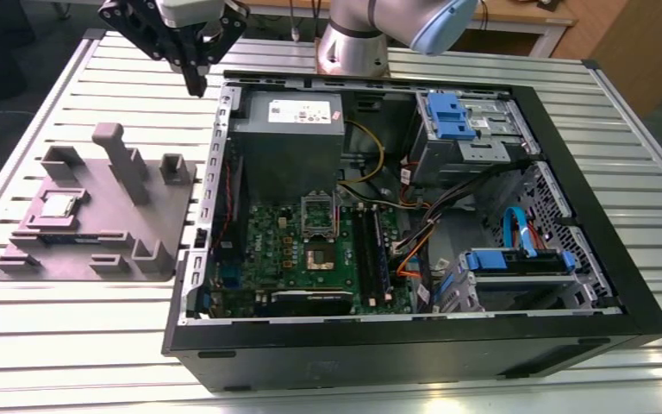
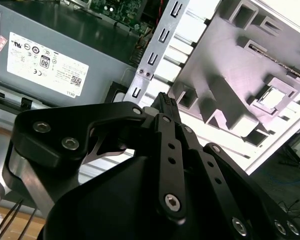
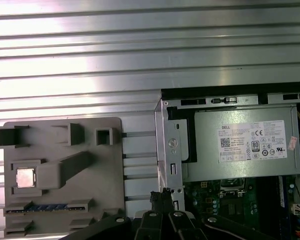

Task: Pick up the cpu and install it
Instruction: 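Reach for the cpu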

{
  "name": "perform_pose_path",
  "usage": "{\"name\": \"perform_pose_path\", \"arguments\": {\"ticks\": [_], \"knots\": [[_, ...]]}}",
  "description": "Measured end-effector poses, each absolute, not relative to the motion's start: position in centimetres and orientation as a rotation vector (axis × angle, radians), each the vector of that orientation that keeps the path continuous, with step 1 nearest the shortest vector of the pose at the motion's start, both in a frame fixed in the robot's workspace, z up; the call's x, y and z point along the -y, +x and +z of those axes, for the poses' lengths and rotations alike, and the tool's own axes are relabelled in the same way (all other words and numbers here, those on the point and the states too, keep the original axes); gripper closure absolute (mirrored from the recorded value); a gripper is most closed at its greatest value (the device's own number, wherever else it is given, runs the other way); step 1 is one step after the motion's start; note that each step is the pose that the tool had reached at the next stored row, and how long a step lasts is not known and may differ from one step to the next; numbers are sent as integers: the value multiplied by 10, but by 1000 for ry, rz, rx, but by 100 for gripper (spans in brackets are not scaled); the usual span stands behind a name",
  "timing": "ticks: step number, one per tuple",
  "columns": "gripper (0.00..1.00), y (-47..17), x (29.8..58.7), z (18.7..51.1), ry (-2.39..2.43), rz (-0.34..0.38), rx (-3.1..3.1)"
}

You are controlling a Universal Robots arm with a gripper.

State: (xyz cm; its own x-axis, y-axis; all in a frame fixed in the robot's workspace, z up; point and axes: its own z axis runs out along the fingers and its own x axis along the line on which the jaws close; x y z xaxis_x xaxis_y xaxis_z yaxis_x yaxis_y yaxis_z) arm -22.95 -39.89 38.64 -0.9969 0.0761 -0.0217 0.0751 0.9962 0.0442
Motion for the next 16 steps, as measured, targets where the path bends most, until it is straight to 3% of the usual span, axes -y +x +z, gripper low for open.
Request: {"name": "perform_pose_path", "arguments": {"ticks": [16], "knots": [[89,-235,399,386,118,68,-3115]]}}
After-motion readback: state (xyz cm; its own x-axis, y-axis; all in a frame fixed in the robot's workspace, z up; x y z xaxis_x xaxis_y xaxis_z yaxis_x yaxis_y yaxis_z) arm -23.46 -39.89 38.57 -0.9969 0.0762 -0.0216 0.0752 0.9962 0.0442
